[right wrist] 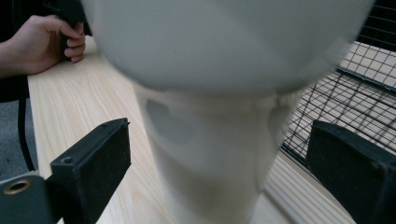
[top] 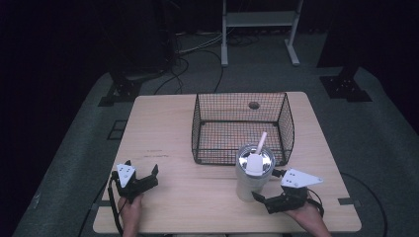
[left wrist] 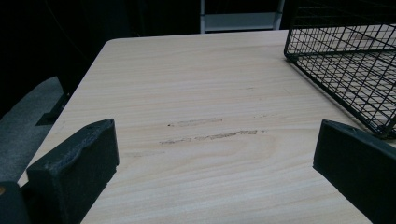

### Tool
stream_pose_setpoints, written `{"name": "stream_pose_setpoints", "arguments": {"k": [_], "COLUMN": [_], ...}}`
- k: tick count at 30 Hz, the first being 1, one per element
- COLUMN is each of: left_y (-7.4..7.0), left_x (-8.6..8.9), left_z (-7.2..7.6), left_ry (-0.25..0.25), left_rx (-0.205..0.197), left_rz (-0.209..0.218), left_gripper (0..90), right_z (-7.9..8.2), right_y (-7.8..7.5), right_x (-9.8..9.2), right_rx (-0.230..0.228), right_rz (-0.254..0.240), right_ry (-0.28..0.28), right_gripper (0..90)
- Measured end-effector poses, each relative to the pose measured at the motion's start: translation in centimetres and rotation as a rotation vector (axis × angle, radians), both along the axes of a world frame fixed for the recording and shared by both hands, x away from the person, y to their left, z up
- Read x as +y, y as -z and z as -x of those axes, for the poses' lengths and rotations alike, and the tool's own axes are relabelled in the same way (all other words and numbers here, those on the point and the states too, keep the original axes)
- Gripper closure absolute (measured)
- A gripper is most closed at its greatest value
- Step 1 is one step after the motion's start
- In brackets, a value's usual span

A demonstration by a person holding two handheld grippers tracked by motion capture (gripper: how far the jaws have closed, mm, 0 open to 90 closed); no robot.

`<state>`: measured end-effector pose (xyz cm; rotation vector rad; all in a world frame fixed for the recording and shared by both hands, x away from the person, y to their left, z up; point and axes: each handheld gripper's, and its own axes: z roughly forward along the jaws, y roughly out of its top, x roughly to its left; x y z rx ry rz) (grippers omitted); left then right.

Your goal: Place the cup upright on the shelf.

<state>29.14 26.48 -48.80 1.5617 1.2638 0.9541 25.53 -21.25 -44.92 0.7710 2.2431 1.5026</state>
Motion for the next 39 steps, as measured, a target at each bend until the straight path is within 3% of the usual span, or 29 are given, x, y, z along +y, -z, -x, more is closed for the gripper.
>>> {"name": "stream_pose_setpoints", "arguments": {"k": [9, 19, 39], "left_y": [0.0, 0.0, 0.0], "left_x": [0.0, 0.0, 0.0], "left_z": [0.0, 0.0, 0.0], "left_ry": [0.000, 0.001, 0.001], "left_rx": [0.001, -0.001, 0.000], "left_rz": [0.000, 0.000, 0.000], "left_gripper": [0.0, 0.0, 0.0], "right_z": [-0.8, -1.2, -1.3], "right_y": [0.5, 0.8, 1.0], "right_x": [1.6, 2.7, 2.9], "right_rx": [-0.024, -0.043, -0.068], "right_rz": [-0.023, -0.089, -0.101], "right_ry": [0.007, 0.038, 0.055], "right_gripper": [5.6, 3.8, 8.8]}}
